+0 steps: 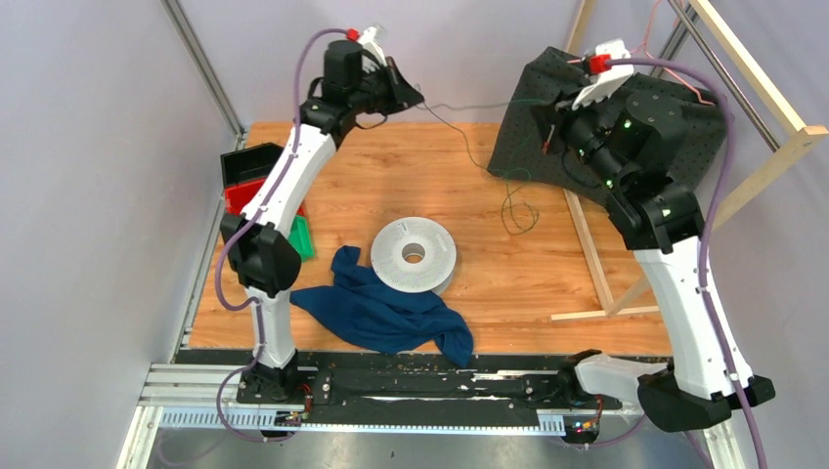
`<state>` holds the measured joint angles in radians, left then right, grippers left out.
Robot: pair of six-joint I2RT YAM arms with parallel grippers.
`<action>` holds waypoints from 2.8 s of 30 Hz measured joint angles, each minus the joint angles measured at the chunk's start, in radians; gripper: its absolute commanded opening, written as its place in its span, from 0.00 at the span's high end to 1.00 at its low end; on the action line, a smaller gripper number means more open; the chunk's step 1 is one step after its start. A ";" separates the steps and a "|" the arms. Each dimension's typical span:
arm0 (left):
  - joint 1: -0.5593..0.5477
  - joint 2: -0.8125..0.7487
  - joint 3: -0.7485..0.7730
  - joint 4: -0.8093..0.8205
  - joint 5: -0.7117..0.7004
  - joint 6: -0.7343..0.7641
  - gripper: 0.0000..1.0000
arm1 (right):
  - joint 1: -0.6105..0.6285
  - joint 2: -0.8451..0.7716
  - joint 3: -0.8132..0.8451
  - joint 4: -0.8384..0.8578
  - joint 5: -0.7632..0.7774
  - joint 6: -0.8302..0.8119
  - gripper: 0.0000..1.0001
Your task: Wrap the cables
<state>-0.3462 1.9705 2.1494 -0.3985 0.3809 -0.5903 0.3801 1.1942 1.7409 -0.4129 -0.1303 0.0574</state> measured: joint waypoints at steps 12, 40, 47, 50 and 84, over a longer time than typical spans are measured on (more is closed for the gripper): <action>-0.087 0.121 -0.039 -0.129 -0.032 0.123 1.00 | -0.003 0.264 -0.211 -0.372 0.203 -0.013 0.99; -0.083 -0.020 -0.011 0.068 0.046 0.103 1.00 | -0.010 0.153 -0.110 -0.301 0.094 -0.038 0.99; -0.088 0.002 0.011 0.031 -0.017 0.106 0.36 | -0.010 -0.010 0.023 -0.185 0.043 -0.002 0.99; -0.089 0.061 0.101 -0.032 -0.058 0.109 0.16 | -0.010 0.010 0.100 -0.183 0.019 0.017 0.99; -0.199 -0.166 -0.242 -0.086 0.305 0.326 0.27 | -0.019 0.526 0.425 -0.591 0.008 0.322 0.99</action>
<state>-0.5453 1.8046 1.9076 -0.4843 0.6861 -0.2646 0.3607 1.7199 2.1654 -1.0042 -0.1226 0.3794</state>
